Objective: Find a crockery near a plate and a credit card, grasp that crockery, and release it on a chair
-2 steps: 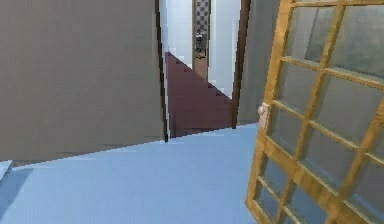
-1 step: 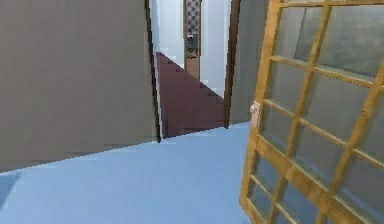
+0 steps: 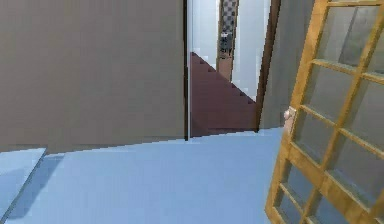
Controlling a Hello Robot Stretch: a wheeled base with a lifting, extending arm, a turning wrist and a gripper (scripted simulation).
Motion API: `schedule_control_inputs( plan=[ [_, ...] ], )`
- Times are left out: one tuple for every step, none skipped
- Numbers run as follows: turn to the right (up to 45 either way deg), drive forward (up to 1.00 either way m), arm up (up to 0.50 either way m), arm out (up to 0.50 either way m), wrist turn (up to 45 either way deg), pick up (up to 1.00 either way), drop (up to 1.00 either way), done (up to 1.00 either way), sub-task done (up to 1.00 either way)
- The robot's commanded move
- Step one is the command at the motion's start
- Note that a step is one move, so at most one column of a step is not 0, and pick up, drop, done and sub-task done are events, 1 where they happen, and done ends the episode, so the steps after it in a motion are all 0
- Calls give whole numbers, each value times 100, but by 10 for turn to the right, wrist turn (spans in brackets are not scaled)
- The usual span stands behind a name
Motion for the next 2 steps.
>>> schedule_control_inputs(
  plan=[
    [0, 100, 0, 0, 0, 0, 0, 0, 0],
    [-120, 0, 0, 0, 0, 0, 0, 0, 0]
  ],
)
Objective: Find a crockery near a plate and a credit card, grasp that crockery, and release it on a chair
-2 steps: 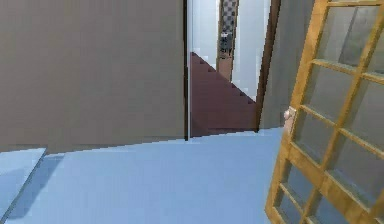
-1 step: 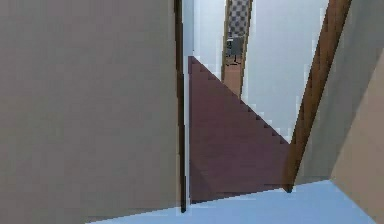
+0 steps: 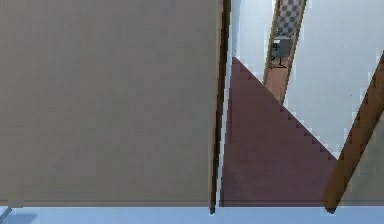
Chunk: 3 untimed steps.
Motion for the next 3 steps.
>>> schedule_control_inputs(
  plan=[
    [0, 20, 0, 0, 0, 0, 0, 0, 0],
    [420, 0, 0, 0, 0, 0, 0, 0, 0],
    [0, 45, 0, 0, 0, 0, 0, 0, 0]
  ],
)
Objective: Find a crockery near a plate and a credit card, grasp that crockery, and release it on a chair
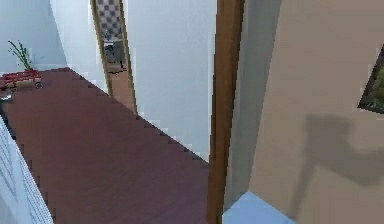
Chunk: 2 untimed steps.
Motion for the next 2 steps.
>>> schedule_control_inputs(
  plan=[
    [-90, 0, 0, 0, 0, 0, 0, 0, 0],
    [-30, 0, 0, 0, 0, 0, 0, 0, 0]
  ],
)
